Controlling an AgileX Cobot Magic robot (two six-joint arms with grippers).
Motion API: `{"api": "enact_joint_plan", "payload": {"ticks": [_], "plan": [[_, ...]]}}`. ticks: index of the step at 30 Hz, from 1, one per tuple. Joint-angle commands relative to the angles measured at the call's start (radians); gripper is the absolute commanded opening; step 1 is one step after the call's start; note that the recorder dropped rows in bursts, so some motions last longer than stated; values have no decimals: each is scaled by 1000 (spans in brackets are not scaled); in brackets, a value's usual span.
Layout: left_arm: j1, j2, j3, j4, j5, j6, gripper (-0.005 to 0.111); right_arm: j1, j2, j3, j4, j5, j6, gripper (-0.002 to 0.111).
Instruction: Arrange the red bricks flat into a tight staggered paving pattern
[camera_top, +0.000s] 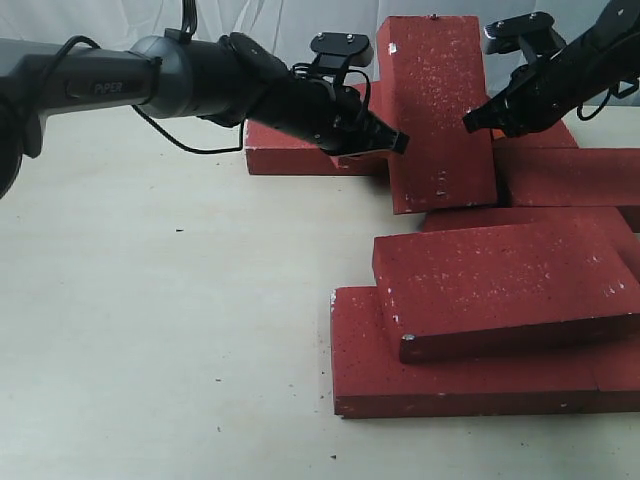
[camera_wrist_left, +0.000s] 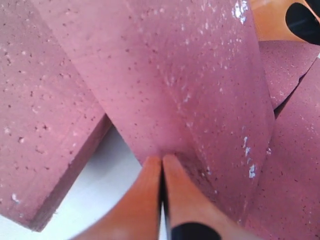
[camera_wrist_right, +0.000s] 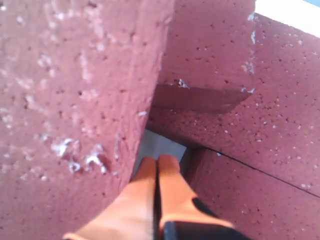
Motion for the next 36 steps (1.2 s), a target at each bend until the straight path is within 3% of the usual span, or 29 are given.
{"api": "enact_joint_plan", "payload": {"ticks": [1, 20, 36], "plan": [[-5, 7, -11, -22, -24, 0, 0, 1, -12, -5, 10, 2, -8, -1], [-32, 20, -14, -21, -80, 6, 0, 18, -46, -5, 22, 17, -12, -1], [-32, -157, -14, 43, -13, 50, 0, 44, -215, -5, 45, 75, -12, -1]]}}
